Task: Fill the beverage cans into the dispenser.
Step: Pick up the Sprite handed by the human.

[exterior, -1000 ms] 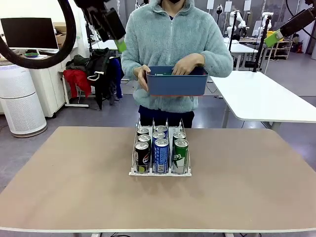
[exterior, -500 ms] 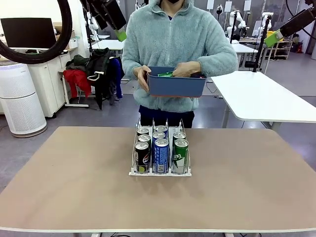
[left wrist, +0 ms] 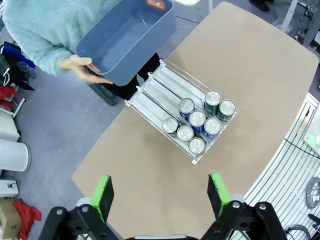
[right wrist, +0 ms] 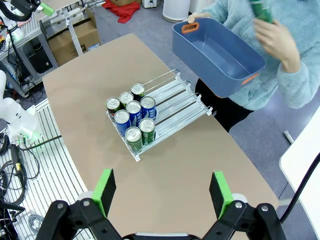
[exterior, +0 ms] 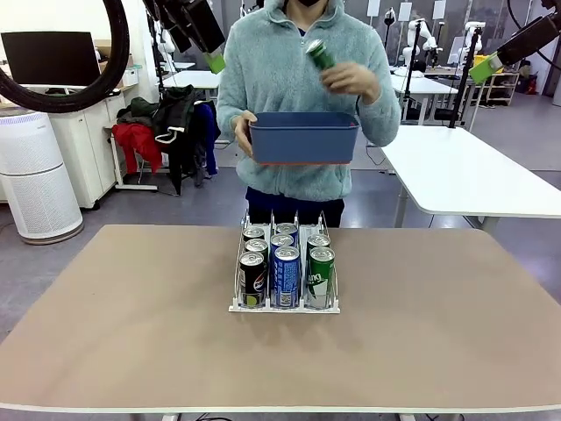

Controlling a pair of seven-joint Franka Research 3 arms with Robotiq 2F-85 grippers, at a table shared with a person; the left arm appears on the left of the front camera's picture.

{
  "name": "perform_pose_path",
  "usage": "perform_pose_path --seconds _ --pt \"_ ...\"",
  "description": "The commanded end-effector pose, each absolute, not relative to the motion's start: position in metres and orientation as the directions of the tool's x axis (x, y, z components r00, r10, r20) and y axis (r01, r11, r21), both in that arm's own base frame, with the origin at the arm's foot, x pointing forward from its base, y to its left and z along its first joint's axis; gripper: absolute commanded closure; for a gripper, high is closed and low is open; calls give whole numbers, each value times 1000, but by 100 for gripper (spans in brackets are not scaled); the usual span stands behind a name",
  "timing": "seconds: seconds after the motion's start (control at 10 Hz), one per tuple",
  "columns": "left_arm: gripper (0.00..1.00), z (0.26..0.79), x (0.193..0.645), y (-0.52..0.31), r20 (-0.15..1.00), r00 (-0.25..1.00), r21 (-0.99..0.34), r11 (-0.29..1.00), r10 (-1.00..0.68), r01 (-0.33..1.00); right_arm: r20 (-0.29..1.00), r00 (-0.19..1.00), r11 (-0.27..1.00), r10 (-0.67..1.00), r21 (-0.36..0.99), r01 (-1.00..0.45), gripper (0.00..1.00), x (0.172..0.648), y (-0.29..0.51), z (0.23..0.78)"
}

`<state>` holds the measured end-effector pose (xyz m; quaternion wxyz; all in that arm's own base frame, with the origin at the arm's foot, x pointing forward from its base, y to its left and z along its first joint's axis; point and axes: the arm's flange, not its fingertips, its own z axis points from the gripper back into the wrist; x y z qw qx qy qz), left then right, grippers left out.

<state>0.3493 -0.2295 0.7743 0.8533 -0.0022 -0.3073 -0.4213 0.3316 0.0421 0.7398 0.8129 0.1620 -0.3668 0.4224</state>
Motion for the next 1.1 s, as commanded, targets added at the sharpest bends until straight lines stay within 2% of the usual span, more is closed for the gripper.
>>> perform_pose_path --seconds 0.0,1.0 --pt "0 776 350 -229 515 456 255 637 -726 728 732 374 589 570 -46 -807 0 332 43 739" --pt "0 776 350 -229 515 456 255 637 -726 728 732 374 589 570 -46 -807 0 332 43 739"
